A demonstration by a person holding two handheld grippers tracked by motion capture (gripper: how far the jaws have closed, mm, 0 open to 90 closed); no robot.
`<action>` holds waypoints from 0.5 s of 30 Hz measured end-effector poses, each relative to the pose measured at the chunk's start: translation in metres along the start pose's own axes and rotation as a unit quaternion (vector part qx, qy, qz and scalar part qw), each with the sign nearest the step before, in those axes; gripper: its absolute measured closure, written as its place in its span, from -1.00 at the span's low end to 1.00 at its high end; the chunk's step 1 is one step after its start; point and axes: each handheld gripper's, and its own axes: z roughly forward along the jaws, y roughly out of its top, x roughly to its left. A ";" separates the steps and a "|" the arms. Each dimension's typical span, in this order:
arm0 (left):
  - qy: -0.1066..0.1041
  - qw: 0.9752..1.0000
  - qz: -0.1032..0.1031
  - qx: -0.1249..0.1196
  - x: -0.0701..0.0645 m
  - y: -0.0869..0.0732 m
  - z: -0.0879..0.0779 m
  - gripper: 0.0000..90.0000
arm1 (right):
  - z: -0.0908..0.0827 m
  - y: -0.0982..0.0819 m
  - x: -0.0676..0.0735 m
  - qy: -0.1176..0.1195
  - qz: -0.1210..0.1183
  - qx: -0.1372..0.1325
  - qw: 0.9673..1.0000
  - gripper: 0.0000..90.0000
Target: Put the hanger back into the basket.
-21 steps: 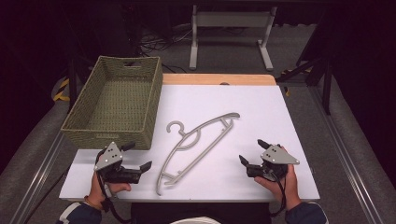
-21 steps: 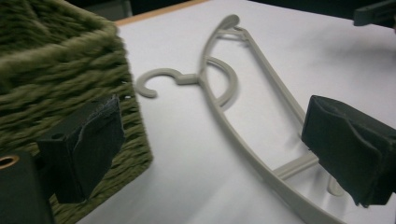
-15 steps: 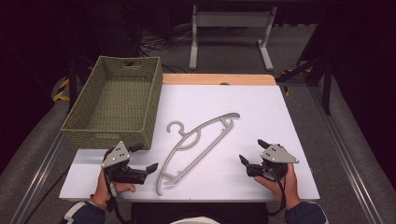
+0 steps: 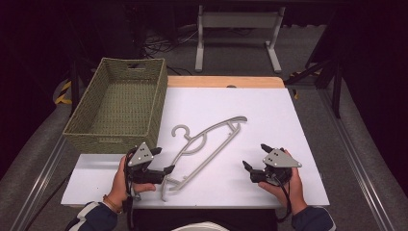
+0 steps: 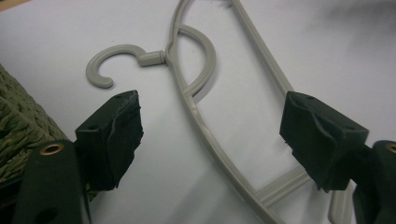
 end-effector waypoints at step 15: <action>0.019 0.993 0.005 0.113 0.006 0.020 0.041 -0.13 | 0.001 -0.002 0.001 0.005 -0.002 0.012 1.000 -0.64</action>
